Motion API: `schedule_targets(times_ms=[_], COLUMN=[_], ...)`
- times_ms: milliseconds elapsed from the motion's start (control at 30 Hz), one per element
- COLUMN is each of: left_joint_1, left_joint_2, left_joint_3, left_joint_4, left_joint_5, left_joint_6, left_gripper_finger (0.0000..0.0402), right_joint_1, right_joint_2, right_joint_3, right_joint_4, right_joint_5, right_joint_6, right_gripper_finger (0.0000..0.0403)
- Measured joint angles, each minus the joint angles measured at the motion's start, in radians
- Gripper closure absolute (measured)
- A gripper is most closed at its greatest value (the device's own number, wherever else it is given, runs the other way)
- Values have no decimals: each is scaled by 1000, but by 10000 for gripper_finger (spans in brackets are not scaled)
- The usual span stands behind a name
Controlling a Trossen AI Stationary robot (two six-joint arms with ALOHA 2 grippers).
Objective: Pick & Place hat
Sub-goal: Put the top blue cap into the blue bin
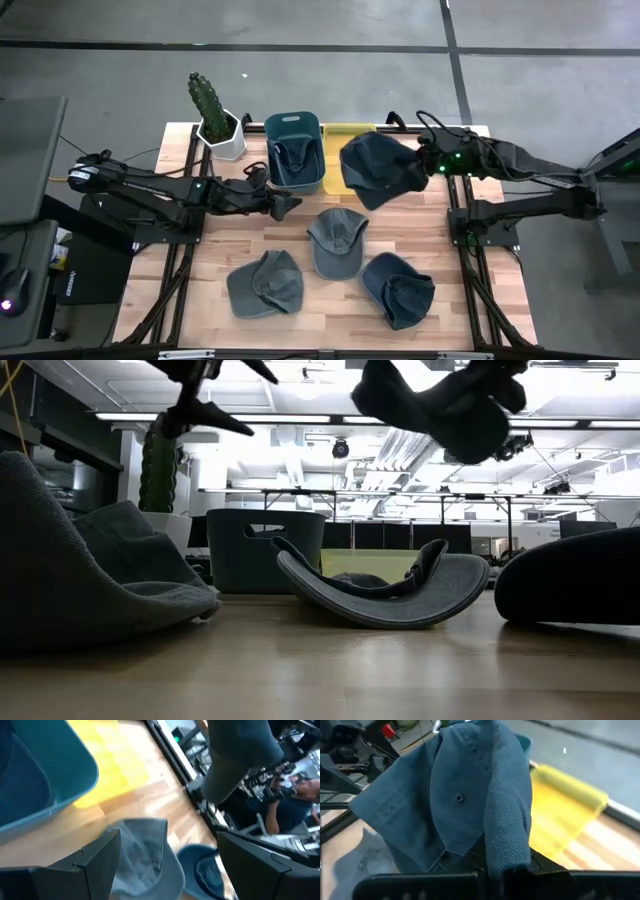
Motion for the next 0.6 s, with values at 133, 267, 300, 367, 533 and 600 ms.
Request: schedule_targets(times_ms=[133,267,300,367,533,600], left_joint_1=[0,0,0,0,0,0], left_joint_2=[38,58,67,83,111,126], left_joint_3=[0,0,0,0,-1,-1], left_joint_4=[100,163,175,205,279,314], left_joint_5=[-58,-105,-111,-129,-161,-168], left_joint_6=[35,102,122,165,292,344], left_gripper_finger=[95,95,95,95,95,95], right_joint_1=[39,62,64,63,63,63], right_joint_2=[71,140,156,186,259,281], right_joint_3=[0,0,0,0,0,0], right_joint_4=[83,192,215,257,379,407], right_joint_5=[84,124,132,143,141,140], right_joint_6=[-46,9,28,61,84,99], right_gripper_finger=[378,378,378,378,378,378])
